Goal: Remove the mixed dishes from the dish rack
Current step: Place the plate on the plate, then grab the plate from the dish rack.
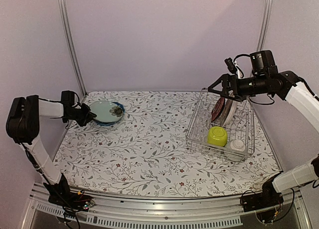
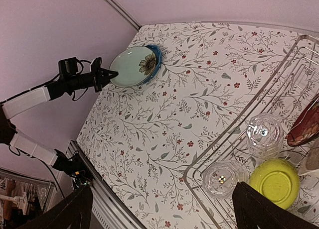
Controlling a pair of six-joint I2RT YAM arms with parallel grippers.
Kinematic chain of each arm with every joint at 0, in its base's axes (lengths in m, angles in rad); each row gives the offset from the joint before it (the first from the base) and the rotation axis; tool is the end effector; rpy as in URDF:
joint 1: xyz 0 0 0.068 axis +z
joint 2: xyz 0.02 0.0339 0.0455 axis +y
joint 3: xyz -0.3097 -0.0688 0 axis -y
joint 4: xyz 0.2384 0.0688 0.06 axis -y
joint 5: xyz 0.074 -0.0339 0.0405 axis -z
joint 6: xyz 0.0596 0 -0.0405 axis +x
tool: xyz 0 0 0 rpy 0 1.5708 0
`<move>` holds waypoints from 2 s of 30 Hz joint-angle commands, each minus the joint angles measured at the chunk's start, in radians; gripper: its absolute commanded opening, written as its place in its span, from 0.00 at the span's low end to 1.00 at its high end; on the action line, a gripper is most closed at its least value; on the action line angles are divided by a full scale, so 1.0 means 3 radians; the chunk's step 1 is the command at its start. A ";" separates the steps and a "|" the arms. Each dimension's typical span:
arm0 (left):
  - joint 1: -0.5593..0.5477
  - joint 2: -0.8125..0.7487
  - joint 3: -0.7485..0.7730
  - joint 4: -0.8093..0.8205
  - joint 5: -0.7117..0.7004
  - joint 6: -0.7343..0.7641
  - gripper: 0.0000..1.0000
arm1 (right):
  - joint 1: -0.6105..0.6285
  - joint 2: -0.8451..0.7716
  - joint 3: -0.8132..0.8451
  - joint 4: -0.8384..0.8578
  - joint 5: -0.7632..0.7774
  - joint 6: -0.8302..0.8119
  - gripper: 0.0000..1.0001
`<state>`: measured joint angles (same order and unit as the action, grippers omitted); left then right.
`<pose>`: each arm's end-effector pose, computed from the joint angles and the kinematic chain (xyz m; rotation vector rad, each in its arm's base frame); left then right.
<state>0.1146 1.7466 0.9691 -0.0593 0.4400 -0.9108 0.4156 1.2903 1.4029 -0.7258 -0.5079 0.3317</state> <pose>0.3723 0.0173 0.1990 -1.0341 2.2731 -0.8837 0.2330 0.1345 0.4249 -0.3960 2.2282 0.9669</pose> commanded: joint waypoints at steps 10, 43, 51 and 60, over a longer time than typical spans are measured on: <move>0.0052 0.0351 0.0312 0.0530 0.0240 -0.0130 0.10 | -0.0016 0.0103 0.0007 -0.0006 -0.0053 -0.0042 0.99; -0.0170 0.0286 0.0710 -0.0848 -0.0751 0.0550 0.66 | -0.0016 0.0152 -0.0018 0.0058 -0.0108 -0.0022 0.99; -0.0337 0.0097 0.0727 -0.0837 -0.0817 0.0700 0.68 | -0.0021 0.0130 0.0101 -0.0187 0.0394 -0.0092 0.99; -0.0754 -0.0643 0.0745 -0.1080 -0.1448 0.1041 0.89 | -0.0468 0.0008 0.0120 -0.0551 0.1116 -0.0006 0.99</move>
<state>-0.0685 1.6291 1.1774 -0.3370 0.0952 -0.6579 0.3687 1.3228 1.4315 -0.8265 -0.2882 0.3019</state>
